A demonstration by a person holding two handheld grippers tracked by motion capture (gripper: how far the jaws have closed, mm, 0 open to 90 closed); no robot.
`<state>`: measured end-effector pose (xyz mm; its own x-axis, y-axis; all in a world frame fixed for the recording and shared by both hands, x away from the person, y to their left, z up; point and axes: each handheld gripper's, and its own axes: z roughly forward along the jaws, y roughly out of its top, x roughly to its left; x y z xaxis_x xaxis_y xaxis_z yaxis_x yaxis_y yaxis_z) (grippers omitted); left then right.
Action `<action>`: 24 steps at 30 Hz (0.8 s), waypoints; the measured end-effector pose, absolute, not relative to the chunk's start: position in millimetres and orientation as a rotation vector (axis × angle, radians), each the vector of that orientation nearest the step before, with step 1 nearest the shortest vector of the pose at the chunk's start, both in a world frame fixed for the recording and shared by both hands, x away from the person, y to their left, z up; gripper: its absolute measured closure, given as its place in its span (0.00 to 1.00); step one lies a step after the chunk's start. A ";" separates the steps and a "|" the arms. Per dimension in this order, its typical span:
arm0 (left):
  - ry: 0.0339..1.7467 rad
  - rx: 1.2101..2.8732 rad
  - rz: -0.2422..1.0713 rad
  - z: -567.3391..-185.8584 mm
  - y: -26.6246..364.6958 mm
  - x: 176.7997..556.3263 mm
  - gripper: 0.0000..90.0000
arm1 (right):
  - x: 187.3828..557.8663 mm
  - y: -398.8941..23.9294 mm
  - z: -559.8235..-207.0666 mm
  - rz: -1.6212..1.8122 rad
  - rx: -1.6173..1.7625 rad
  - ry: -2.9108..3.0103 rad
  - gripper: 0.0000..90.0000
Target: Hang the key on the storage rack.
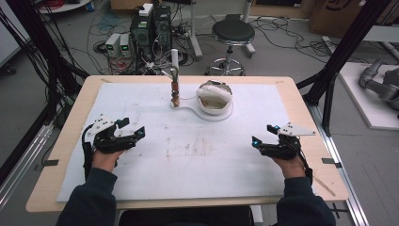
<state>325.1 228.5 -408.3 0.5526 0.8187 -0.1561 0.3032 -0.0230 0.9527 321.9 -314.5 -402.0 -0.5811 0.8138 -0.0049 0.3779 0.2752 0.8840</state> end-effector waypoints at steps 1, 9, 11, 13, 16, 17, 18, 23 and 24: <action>0.978 1.593 0.535 -408.9 228.9 324.7 0.23 | 321.6 -315.1 -401.8 1.252 1.070 2.086 0.23; 0.981 1.605 0.504 -412.0 229.7 323.2 0.23 | 319.0 -315.6 -401.3 1.245 1.073 2.077 0.23; 0.972 1.606 0.497 -412.1 229.3 322.5 0.23 | 317.6 -315.8 -401.0 1.244 1.085 2.077 0.23; 0.964 1.608 0.498 -411.8 229.0 321.6 0.23 | 317.2 -316.5 -400.5 1.243 1.077 2.070 0.23; 0.956 1.604 0.498 -411.4 228.5 321.1 0.23 | 315.9 -317.3 -400.0 1.245 1.085 2.064 0.23; 0.956 1.607 0.499 -411.2 228.3 320.8 0.23 | 315.8 -317.5 -400.1 1.248 1.087 2.063 0.23; 0.952 1.606 0.502 -411.3 227.8 320.7 0.23 | 315.6 -317.9 -400.0 1.248 1.090 2.063 0.23; 0.946 1.609 0.498 -410.8 226.6 319.9 0.23 | 315.0 -319.2 -400.1 1.250 1.097 2.058 0.23; 0.946 1.610 0.500 -410.9 226.6 320.0 0.23 | 315.2 -319.7 -400.1 1.249 1.091 2.060 0.23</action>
<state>320.0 226.6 -410.9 0.5851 0.7939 -0.1655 0.3100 -0.0303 0.9503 315.2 -319.7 -400.1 -0.5594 0.8289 -0.0054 0.3784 0.2611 0.8881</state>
